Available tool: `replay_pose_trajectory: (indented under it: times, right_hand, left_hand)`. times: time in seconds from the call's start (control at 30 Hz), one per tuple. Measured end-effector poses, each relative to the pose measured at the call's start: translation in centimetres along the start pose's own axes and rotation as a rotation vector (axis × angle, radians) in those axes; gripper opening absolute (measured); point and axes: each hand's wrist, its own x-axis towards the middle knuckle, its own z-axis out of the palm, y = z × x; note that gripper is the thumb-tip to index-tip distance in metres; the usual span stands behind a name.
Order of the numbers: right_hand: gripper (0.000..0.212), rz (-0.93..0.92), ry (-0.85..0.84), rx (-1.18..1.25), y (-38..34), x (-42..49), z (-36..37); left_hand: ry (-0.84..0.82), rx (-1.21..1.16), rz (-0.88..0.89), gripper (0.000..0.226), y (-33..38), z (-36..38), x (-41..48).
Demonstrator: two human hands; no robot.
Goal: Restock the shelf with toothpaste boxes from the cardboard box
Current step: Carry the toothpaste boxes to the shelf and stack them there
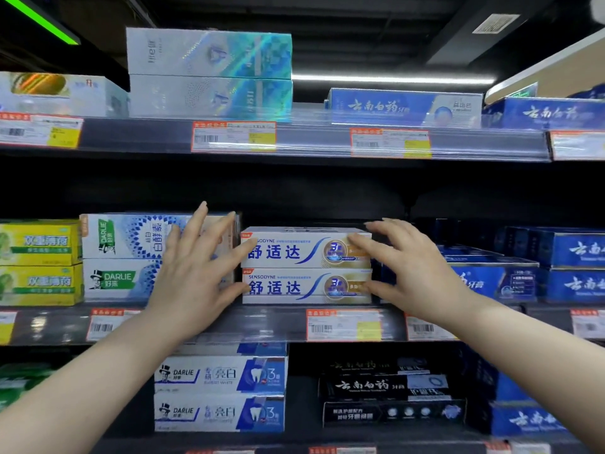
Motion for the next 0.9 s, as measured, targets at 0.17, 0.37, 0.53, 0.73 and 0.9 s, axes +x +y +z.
replay_pose_trajectory:
  times: [0.17, 0.37, 0.53, 0.73, 0.9]
  right_hand:
    - [0.069, -0.008, 0.012, -0.035, 0.0, 0.3, 0.2]
    - [0.064, 0.034, -0.018, -0.046, 0.1, 1.2, 0.3]
    - [0.066, 0.103, -0.109, -0.032, -0.4, 2.3, 0.5]
    - [0.067, 0.12, -0.133, -0.031, -0.5, 2.8, 0.5]
    - [0.084, 0.156, -0.162, -0.011, -0.4, 2.6, 0.6]
  left_hand:
    - [-0.009, 0.006, 0.027, 0.058, 0.0, 0.1, 0.4]
    - [-0.063, 0.035, -0.009, 0.064, 0.4, 0.0, 1.5]
    - [-0.134, 0.131, -0.033, 0.062, 0.9, -0.1, 2.5]
    - [-0.16, 0.154, -0.029, 0.06, 1.0, 0.0, 3.0]
    - [-0.156, 0.13, -0.053, 0.075, 1.0, -0.2, 3.0]
